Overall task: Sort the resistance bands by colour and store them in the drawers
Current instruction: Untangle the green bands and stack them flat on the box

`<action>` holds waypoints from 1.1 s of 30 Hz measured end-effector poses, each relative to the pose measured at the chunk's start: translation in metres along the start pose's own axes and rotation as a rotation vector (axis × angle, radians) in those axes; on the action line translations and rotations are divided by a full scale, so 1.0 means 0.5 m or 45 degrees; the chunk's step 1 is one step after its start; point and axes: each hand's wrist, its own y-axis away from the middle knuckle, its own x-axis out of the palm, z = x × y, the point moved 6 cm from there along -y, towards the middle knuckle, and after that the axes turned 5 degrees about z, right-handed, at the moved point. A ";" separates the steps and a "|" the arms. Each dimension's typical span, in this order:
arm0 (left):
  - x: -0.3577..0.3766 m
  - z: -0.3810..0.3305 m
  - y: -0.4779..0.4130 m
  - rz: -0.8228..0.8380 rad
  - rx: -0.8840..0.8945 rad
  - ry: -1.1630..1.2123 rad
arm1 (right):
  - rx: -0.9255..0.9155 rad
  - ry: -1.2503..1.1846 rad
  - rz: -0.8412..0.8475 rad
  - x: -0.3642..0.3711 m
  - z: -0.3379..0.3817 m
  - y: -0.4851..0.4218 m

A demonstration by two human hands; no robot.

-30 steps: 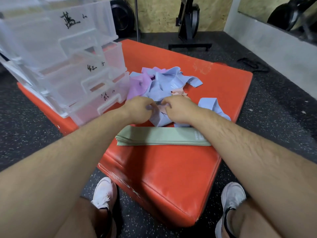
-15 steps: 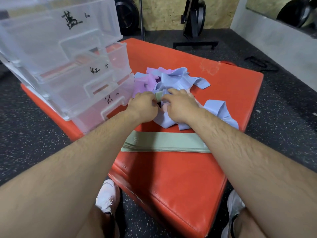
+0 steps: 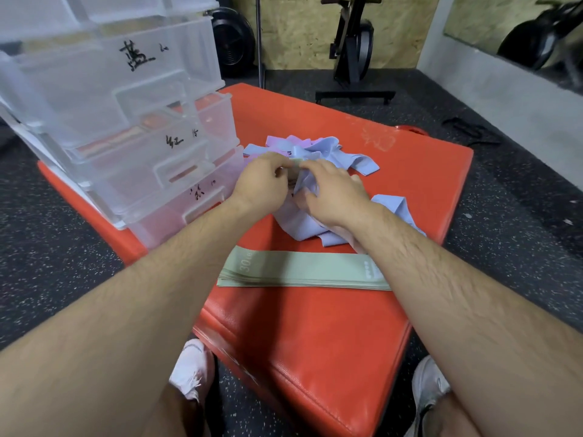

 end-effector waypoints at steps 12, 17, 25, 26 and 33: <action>-0.111 -0.102 0.026 -0.188 0.312 0.660 | 0.003 -0.836 -0.421 -0.124 0.013 0.005; -0.093 -0.080 0.020 -0.099 0.265 0.762 | 0.075 -0.993 -0.453 -0.153 0.022 0.008; -0.036 -0.027 0.023 0.044 0.051 0.163 | -0.050 -1.330 -0.522 -0.228 0.045 0.051; -0.034 -0.026 0.023 0.040 0.027 0.160 | -0.059 -1.357 -0.523 -0.237 0.042 0.057; -0.025 -0.100 0.024 0.068 0.043 0.523 | -0.059 -1.326 -0.431 -0.250 0.001 0.082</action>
